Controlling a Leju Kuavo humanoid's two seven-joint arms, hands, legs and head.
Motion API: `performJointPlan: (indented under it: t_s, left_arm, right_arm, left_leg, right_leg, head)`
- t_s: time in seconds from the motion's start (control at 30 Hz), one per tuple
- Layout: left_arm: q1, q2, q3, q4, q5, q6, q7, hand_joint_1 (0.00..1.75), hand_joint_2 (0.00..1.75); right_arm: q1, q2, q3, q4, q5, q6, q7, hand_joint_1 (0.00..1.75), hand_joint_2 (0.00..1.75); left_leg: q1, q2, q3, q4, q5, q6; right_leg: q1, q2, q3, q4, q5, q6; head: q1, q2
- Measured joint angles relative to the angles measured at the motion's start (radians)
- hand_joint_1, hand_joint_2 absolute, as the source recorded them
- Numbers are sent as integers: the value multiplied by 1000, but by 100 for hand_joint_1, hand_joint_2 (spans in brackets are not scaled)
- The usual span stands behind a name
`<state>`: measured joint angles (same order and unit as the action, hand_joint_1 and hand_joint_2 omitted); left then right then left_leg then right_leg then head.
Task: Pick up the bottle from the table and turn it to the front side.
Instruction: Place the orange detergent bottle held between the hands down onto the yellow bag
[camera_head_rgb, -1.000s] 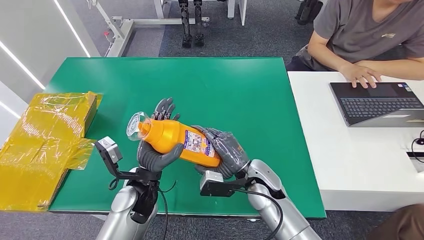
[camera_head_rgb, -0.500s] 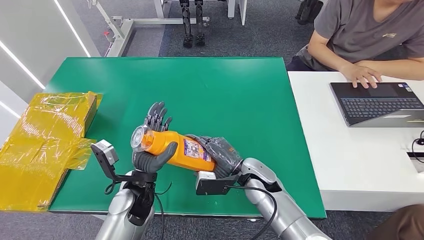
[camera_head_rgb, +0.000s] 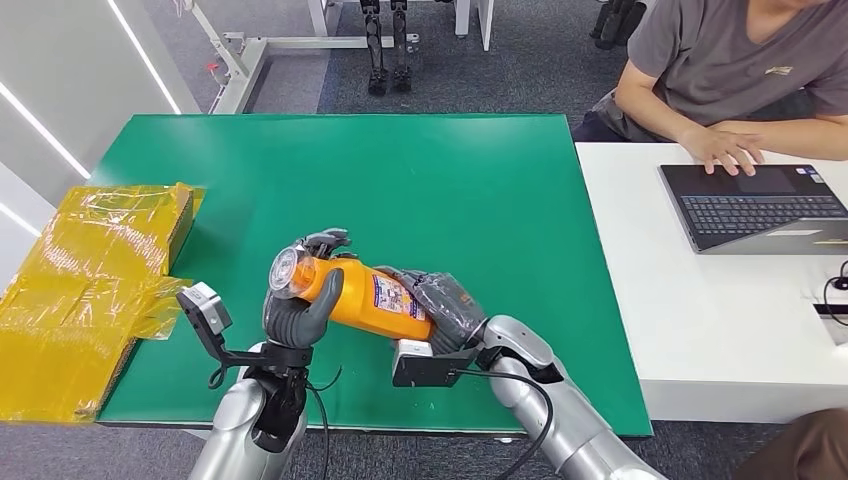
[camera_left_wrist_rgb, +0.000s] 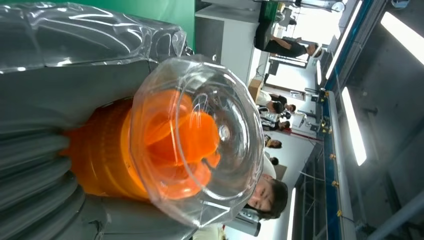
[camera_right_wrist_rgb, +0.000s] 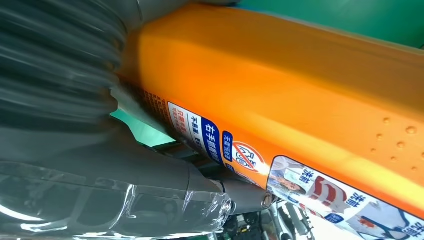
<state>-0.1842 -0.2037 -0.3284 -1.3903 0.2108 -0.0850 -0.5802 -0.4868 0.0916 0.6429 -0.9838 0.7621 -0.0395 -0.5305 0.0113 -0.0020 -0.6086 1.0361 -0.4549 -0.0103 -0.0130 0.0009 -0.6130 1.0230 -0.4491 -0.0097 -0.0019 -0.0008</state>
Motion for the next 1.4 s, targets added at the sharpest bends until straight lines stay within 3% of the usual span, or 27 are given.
performJointPlan:
  t_s: [0.23,0.37,0.47,0.6,0.87,1.13,1.4]
  left_arm:
    - [1,0,5,-1,3,-13,0,175,175]
    - [0,-1,5,-6,12,-23,-3,175,175]
    - [-2,-1,5,-16,15,-28,-4,175,175]
    - [-10,-6,5,-26,16,-28,-4,175,175]
    - [-23,-10,5,-38,16,2,-6,175,175]
    - [-23,9,13,-70,-13,95,-11,175,175]
    - [-34,31,41,-102,-40,104,16,175,175]
  right_arm:
    - [17,0,-4,-16,-2,-21,0,175,175]
    - [29,0,-9,-32,-6,-68,-6,129,175]
    - [43,3,-17,-55,-25,-109,-8,126,175]
    - [56,7,-28,-78,-40,-133,-8,0,175]
    - [120,27,-75,-157,-189,-211,-10,0,175]
    - [234,31,-113,-366,-450,-319,-86,0,175]
    - [321,31,-114,-545,-531,-404,-158,0,175]
  left_leg:
    - [0,0,0,0,0,0]
    - [0,0,0,0,0,0]
    - [0,0,0,0,0,0]
    - [0,0,0,0,0,0]
    - [0,-1,0,0,0,0]
    - [0,0,-1,0,0,0]
    - [0,0,0,0,0,0]
  right_leg:
    - [0,0,0,0,0,0]
    - [0,0,0,0,0,0]
    - [0,0,0,0,0,0]
    - [0,0,0,0,0,0]
    - [0,-1,0,0,0,0]
    - [0,0,0,0,0,0]
    - [0,0,0,0,0,0]
  head:
    - [0,0]
    - [0,0]
    - [0,0]
    - [0,0]
    - [0,0]
    - [0,0]
    - [0,0]
